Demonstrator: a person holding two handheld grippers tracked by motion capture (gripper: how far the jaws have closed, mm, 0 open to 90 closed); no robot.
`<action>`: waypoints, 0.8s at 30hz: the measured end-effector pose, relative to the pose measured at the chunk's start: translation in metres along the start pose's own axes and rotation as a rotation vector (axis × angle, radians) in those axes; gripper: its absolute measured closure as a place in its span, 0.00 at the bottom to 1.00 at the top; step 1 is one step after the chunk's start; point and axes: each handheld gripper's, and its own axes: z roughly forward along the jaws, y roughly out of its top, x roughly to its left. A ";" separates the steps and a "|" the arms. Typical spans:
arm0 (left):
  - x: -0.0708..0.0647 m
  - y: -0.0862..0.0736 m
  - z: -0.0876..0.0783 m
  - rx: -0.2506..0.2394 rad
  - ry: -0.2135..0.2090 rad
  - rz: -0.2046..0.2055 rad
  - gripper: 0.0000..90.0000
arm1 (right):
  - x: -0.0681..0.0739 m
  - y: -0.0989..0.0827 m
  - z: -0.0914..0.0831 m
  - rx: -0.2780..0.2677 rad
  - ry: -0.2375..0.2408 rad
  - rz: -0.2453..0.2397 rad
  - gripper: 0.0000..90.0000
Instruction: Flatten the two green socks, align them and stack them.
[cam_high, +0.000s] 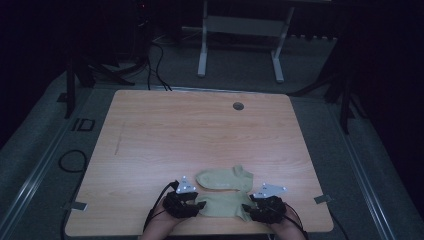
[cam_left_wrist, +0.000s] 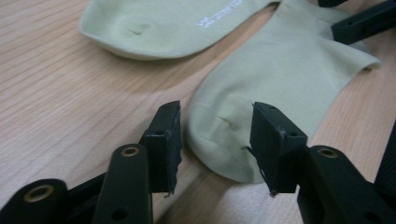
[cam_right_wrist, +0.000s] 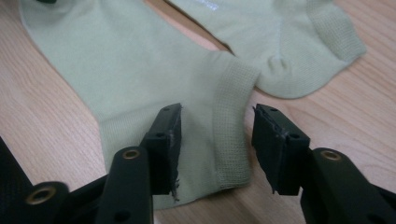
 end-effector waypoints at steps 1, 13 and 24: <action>-0.003 -0.001 0.000 0.002 0.012 0.021 0.70 | 0.002 0.000 -0.001 0.005 0.007 -0.008 0.68; -0.008 -0.002 -0.007 0.013 0.019 0.036 0.97 | 0.013 0.003 -0.004 0.004 -0.004 -0.052 0.93; -0.005 0.013 -0.032 -0.060 0.022 0.012 0.97 | 0.012 0.019 -0.030 -0.081 0.001 -0.049 0.94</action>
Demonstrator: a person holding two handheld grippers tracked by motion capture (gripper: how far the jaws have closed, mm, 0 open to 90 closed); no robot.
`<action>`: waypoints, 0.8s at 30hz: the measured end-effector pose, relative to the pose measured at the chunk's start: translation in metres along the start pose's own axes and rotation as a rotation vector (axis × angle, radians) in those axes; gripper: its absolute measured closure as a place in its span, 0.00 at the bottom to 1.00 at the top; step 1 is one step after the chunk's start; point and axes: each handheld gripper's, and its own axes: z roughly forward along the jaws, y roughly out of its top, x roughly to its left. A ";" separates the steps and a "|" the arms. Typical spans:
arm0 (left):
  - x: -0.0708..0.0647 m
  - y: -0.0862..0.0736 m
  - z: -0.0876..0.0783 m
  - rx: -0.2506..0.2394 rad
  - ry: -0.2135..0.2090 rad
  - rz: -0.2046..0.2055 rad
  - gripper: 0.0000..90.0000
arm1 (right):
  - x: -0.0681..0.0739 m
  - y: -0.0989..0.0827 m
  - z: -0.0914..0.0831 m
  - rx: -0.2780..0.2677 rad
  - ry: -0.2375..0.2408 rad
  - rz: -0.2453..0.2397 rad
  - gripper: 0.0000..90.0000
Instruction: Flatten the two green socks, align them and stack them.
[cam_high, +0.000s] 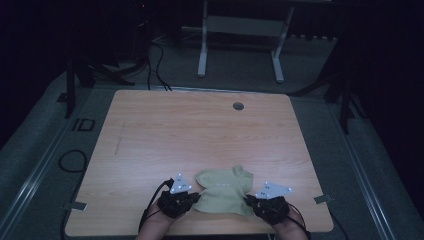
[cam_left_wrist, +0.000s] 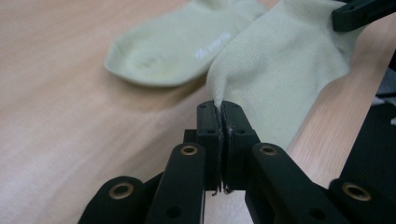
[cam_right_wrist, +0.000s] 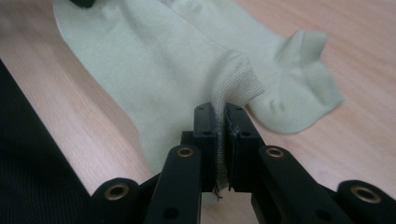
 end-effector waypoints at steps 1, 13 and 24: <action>0.000 0.003 -0.001 0.000 0.000 0.001 0.97 | -0.002 0.002 -0.002 -0.010 -0.006 0.000 0.94; 0.014 0.049 -0.008 -0.042 0.065 0.020 0.97 | -0.036 0.045 -0.013 -0.085 -0.046 0.027 0.93; 0.038 0.058 0.025 0.025 0.072 -0.014 0.97 | -0.063 0.050 0.016 -0.014 -0.034 0.081 0.93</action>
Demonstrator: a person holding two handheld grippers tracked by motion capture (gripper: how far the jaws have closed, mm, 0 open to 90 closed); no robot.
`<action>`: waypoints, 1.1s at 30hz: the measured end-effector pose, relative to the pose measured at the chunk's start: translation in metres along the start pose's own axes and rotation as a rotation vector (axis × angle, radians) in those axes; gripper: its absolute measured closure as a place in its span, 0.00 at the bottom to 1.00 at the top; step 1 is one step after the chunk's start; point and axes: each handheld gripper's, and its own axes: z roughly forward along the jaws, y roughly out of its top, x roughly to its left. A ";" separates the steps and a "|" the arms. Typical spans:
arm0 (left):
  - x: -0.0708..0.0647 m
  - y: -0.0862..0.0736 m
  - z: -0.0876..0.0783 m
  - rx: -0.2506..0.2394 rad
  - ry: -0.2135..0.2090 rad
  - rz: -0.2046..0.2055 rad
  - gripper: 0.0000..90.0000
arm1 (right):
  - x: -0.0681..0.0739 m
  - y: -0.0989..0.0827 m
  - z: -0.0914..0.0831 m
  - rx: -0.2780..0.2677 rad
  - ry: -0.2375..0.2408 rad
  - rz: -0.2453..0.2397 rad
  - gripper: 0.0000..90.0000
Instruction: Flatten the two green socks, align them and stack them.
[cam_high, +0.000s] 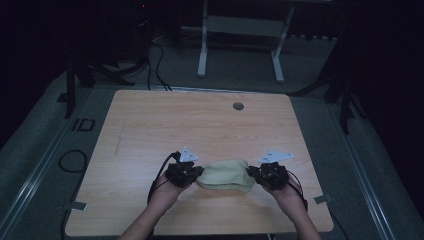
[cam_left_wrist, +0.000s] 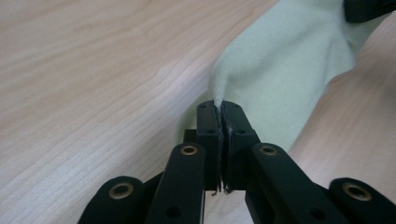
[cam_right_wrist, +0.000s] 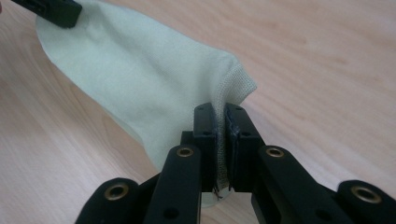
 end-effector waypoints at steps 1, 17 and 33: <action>0.002 -0.001 0.005 0.010 -0.007 -0.014 0.97 | -0.002 -0.002 0.004 0.010 0.001 0.004 0.93; 0.010 -0.015 0.037 0.093 0.008 -0.021 0.96 | -0.012 -0.022 0.043 0.112 0.016 0.056 0.91; 0.011 -0.016 0.041 0.104 0.006 -0.029 0.94 | 0.013 -0.023 0.014 0.030 0.070 0.039 0.64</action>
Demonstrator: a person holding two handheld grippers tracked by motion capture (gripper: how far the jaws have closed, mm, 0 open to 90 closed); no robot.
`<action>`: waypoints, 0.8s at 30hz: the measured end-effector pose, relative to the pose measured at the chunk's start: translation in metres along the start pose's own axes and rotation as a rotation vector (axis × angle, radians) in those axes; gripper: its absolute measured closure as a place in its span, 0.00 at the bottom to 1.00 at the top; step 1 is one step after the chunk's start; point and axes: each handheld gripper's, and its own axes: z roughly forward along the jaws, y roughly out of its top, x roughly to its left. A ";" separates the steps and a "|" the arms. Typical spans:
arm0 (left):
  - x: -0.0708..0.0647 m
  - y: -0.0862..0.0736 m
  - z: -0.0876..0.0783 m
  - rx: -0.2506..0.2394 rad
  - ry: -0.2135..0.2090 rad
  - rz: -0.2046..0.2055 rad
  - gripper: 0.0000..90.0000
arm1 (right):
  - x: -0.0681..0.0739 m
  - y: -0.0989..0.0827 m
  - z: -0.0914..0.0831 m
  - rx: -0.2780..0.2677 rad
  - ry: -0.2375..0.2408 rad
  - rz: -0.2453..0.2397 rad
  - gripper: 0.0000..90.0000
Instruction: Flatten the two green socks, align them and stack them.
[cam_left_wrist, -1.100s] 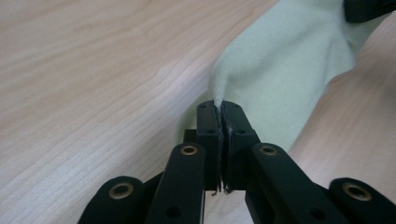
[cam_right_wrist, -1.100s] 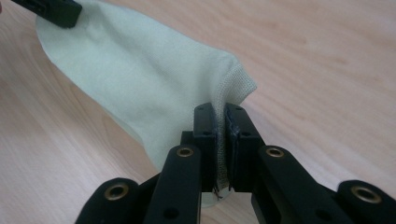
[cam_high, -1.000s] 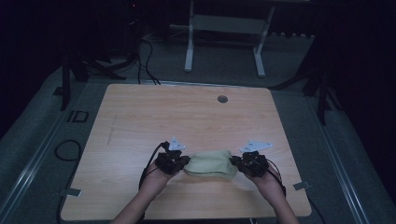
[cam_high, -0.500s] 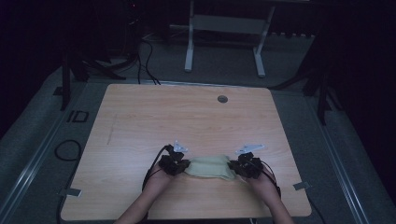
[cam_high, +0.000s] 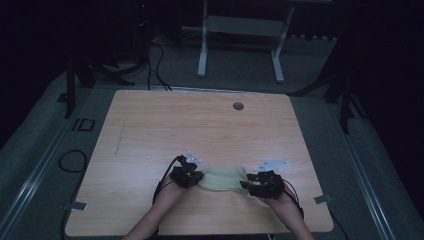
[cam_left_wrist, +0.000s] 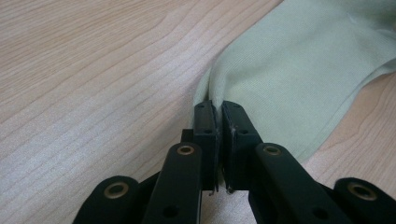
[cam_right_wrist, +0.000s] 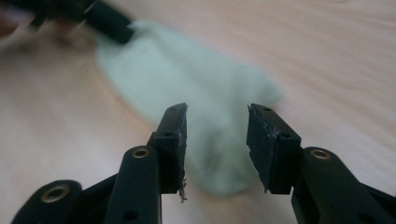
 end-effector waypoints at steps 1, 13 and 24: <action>0.000 0.000 0.000 0.000 0.000 0.000 0.94 | 0.005 -0.002 0.001 0.015 0.006 -0.014 0.64; 0.002 0.002 0.000 0.005 -0.010 -0.015 0.95 | 0.013 -0.013 0.018 0.115 -0.071 -0.119 0.92; 0.001 0.003 -0.006 -0.001 0.000 -0.012 0.95 | 0.029 -0.004 0.004 0.072 -0.046 -0.175 0.99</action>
